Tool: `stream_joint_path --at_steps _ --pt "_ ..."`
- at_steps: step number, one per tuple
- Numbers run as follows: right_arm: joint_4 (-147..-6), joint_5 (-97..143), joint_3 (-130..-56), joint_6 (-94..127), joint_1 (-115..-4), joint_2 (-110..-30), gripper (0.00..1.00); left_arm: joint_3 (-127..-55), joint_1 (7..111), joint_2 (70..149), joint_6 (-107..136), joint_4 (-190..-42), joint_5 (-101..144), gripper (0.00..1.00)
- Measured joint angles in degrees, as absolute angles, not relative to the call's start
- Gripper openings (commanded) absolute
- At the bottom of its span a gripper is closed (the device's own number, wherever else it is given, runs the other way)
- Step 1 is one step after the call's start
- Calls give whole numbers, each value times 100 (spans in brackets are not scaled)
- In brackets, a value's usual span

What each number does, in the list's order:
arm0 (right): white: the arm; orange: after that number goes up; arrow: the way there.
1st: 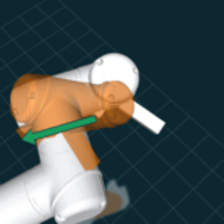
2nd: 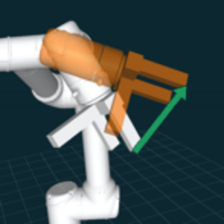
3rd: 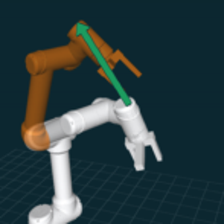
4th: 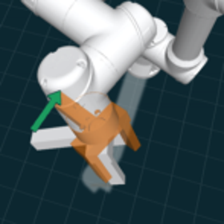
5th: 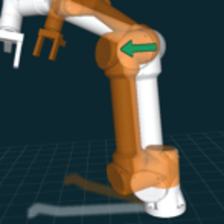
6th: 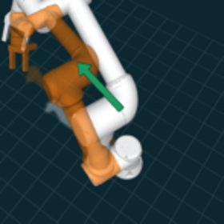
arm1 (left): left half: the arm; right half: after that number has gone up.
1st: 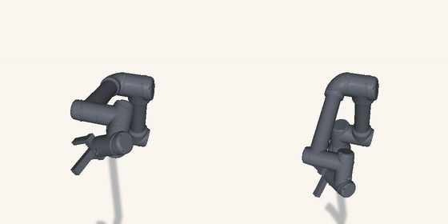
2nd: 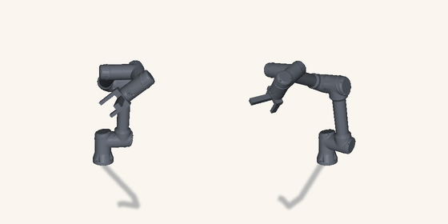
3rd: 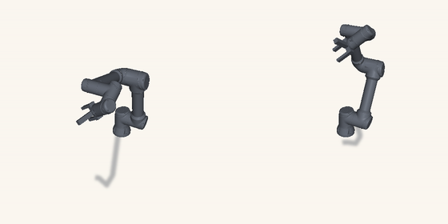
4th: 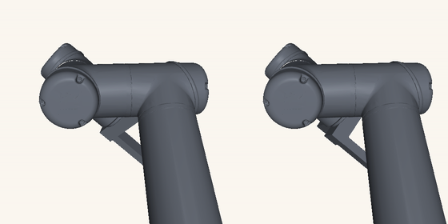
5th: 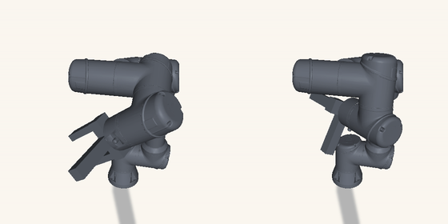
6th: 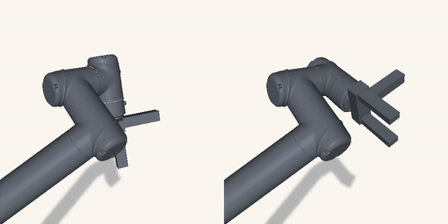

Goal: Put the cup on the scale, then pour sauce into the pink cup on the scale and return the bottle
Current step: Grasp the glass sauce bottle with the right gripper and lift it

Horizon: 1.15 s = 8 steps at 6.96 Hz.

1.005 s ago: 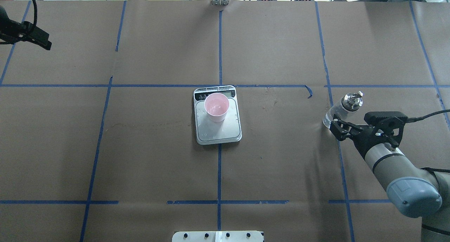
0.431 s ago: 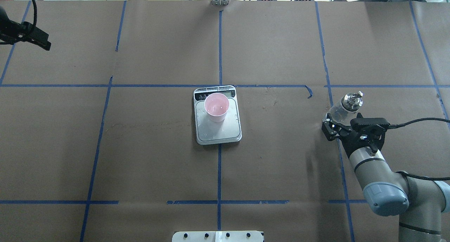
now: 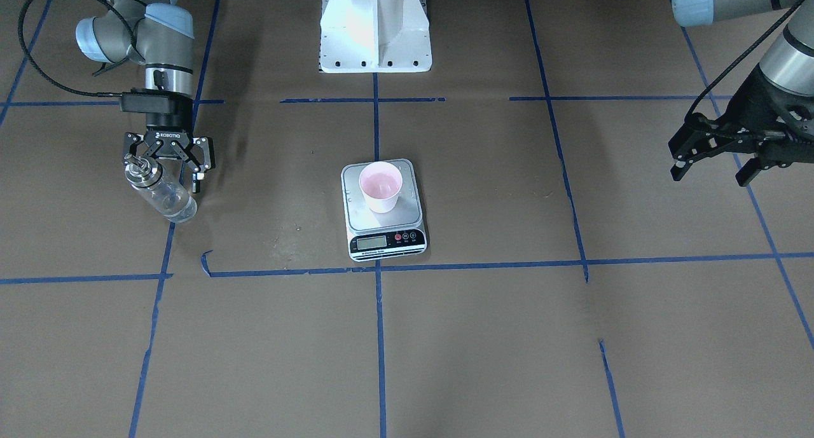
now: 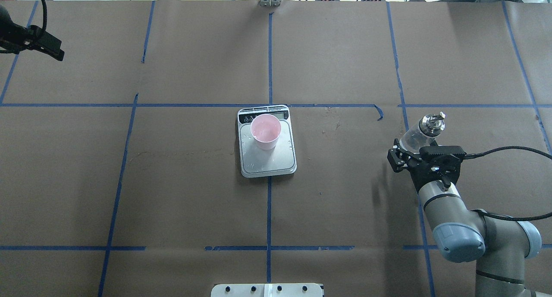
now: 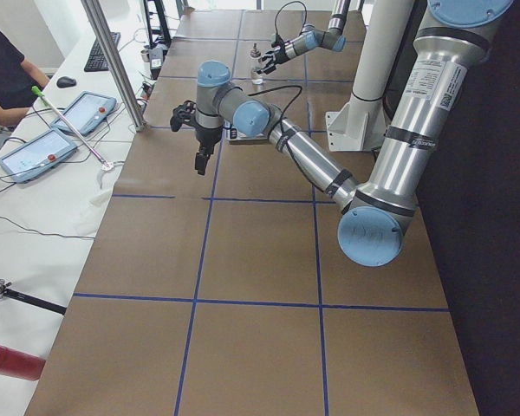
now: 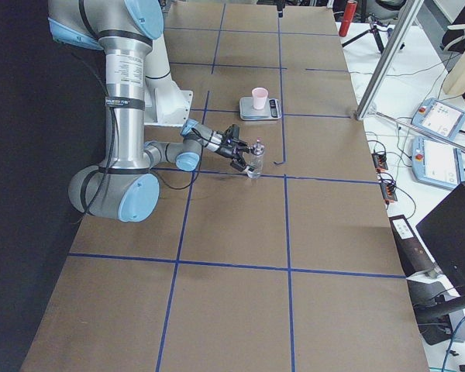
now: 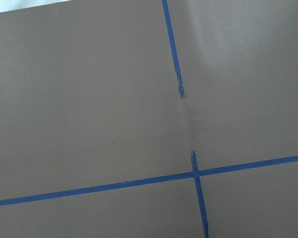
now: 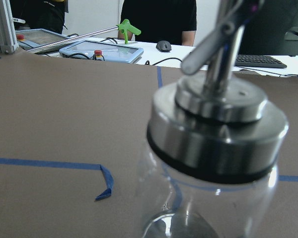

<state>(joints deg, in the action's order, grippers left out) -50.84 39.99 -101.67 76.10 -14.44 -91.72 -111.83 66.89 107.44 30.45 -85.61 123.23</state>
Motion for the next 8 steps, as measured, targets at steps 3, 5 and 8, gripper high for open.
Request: stream_joint_path --at_steps 3,5,8 --pt "-4900 3965 -10001 7544 -1473 -9111 100 -11180 6689 10759 3058 -8561 12356 100" --pt "-4805 3958 -9999 7526 -1501 -9128 100 -11185 6683 10765 3083 -8561 12365 100" --pt "-4784 3949 -9994 7536 -1623 -9125 1 -11188 6680 10766 3093 -8560 12366 100"
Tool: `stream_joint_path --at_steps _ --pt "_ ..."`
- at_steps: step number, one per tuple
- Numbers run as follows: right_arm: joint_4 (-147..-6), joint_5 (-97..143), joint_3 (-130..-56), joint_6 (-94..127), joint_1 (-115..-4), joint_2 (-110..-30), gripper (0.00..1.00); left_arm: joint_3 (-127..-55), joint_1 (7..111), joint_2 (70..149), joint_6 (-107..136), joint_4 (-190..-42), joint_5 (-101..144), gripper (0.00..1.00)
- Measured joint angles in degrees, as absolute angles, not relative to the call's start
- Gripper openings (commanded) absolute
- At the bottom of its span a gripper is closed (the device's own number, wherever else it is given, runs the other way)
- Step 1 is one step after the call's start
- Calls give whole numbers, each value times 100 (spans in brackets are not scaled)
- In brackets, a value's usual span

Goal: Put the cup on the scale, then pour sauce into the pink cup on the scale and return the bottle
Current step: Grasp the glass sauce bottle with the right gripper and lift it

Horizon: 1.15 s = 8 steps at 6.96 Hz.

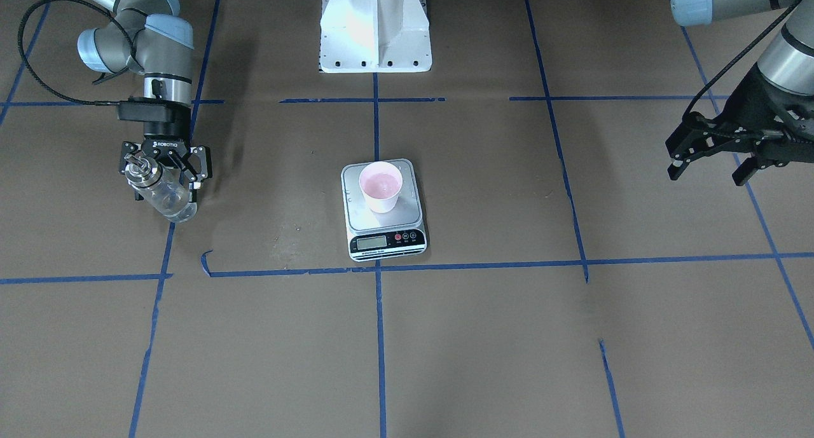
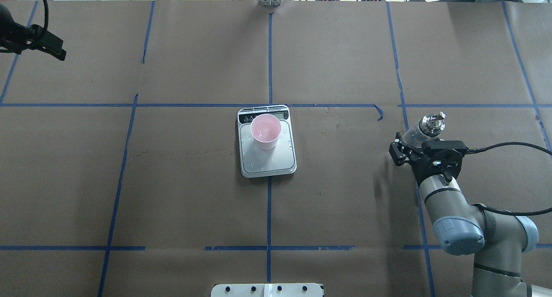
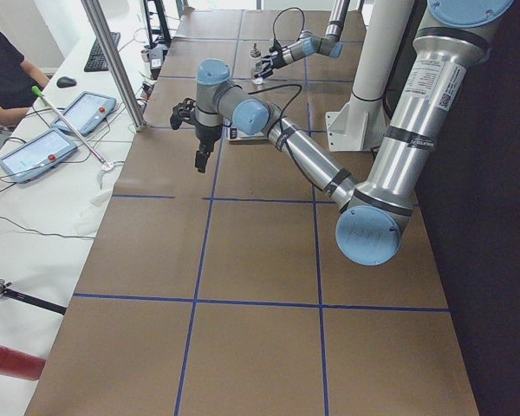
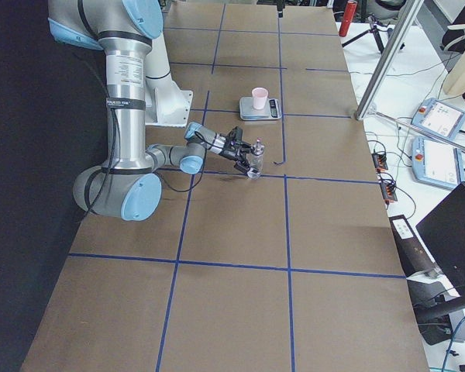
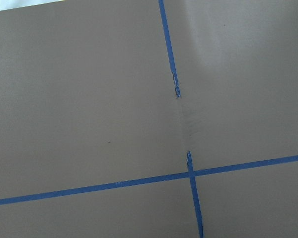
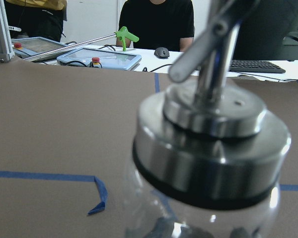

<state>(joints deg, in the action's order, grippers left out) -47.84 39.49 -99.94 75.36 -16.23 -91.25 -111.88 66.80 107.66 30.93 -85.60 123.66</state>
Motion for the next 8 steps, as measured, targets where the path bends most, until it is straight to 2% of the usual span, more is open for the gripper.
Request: stream_joint_path --at_steps 4,8 --pt "-4728 4119 -10158 7459 -1848 -9067 0 -11187 6681 10816 3126 -8557 12366 100" --pt "-4747 4535 -10615 5742 -2242 -8528 0 -11170 6694 10771 3086 -8564 12364 100"
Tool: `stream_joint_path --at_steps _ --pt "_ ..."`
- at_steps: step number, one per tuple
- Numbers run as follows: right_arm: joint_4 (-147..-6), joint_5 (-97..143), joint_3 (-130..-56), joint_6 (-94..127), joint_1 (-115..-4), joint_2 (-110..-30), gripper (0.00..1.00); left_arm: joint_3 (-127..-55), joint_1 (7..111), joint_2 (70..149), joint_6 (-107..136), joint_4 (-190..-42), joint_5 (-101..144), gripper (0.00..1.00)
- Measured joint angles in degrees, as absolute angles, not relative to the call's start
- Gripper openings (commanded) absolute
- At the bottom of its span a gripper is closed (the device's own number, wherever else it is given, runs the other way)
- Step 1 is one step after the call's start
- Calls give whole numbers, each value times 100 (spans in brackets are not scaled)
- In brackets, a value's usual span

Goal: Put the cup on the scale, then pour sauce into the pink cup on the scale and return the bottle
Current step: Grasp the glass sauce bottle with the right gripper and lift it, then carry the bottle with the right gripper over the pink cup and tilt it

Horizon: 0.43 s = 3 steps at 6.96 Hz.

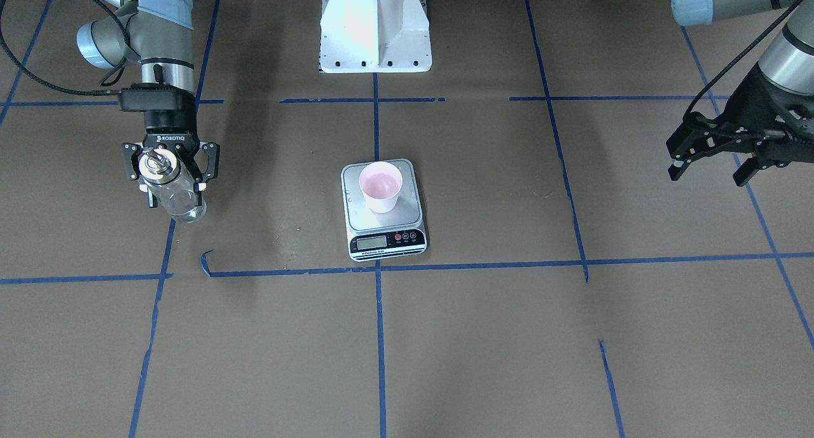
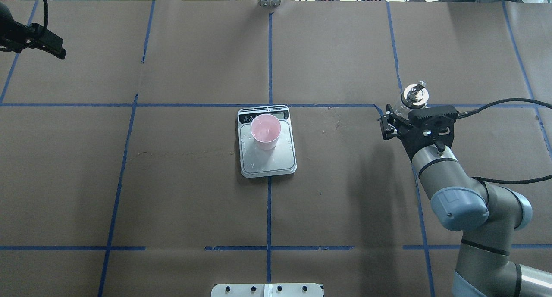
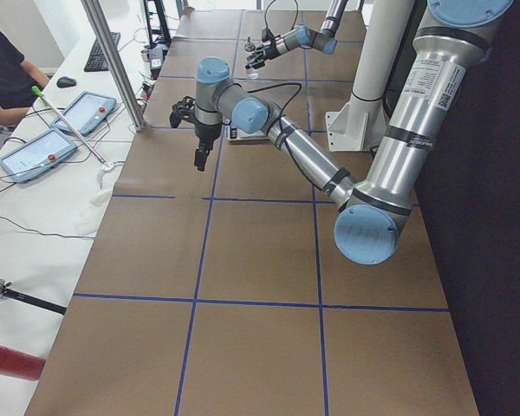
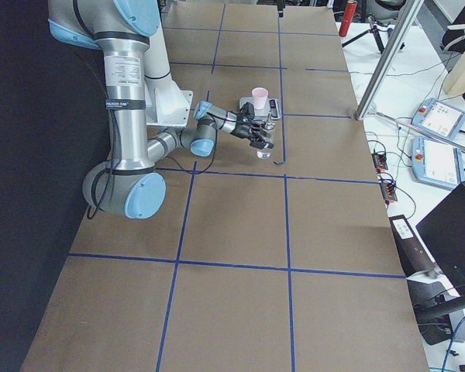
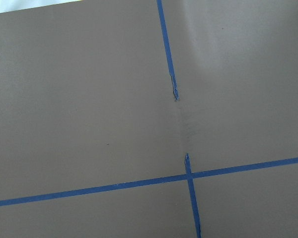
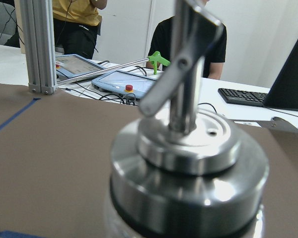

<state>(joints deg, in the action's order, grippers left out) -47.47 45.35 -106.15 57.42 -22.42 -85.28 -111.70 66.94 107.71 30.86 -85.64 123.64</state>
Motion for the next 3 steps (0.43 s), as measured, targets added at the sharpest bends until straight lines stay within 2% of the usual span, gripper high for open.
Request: stream_joint_path --at_steps 3 --pt "-4817 4983 -10640 5437 -2403 -7704 0 -10991 6836 10735 2733 -8583 12370 100"
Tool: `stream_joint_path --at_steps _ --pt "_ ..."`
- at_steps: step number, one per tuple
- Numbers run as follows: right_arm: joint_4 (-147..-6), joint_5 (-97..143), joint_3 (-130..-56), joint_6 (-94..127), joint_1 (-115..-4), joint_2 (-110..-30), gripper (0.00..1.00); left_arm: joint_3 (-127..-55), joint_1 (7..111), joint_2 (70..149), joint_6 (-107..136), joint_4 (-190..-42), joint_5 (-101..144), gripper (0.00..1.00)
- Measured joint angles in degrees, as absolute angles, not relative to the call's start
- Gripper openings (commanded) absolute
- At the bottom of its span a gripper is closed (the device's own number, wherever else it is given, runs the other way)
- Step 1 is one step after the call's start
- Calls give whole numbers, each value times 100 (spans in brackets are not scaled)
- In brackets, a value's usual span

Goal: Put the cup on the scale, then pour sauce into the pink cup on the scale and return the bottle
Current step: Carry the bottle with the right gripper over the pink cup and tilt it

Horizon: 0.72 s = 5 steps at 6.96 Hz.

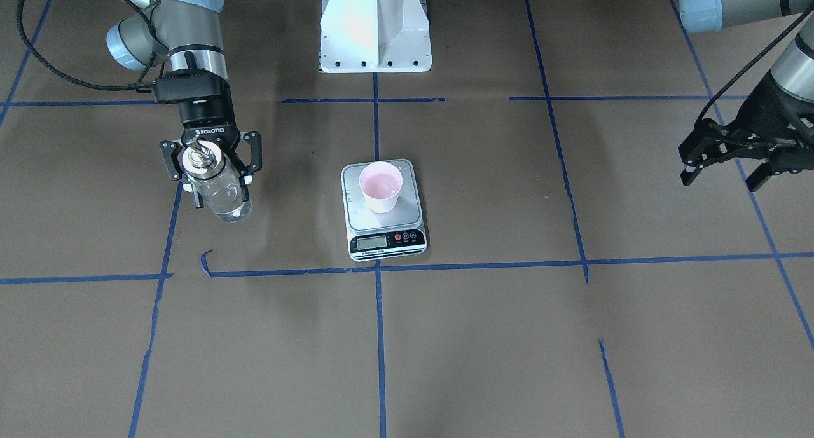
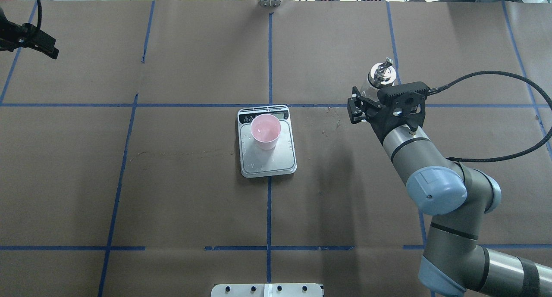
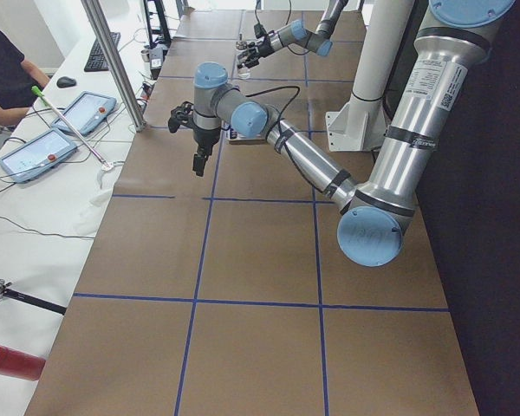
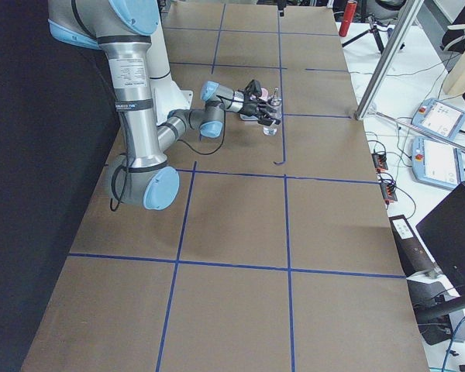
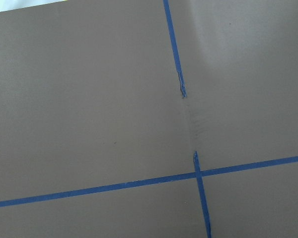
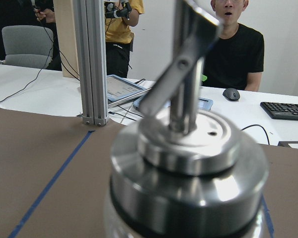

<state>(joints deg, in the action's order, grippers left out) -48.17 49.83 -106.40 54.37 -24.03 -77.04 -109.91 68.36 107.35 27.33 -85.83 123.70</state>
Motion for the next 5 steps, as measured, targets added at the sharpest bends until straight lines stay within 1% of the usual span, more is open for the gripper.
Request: stream_joint_path --at_steps 1,3,5 --pt "-4880 4964 -10599 5191 -2396 -7634 0 -10945 6875 10730 2673 -8586 12373 100" --pt "-5143 4432 -10535 3647 -2306 -7595 0 -10892 6922 10724 2622 -8587 12367 100" --pt "-5952 3356 -10508 2365 -1941 -7379 0 -10727 7131 10721 2190 -8583 12364 100"
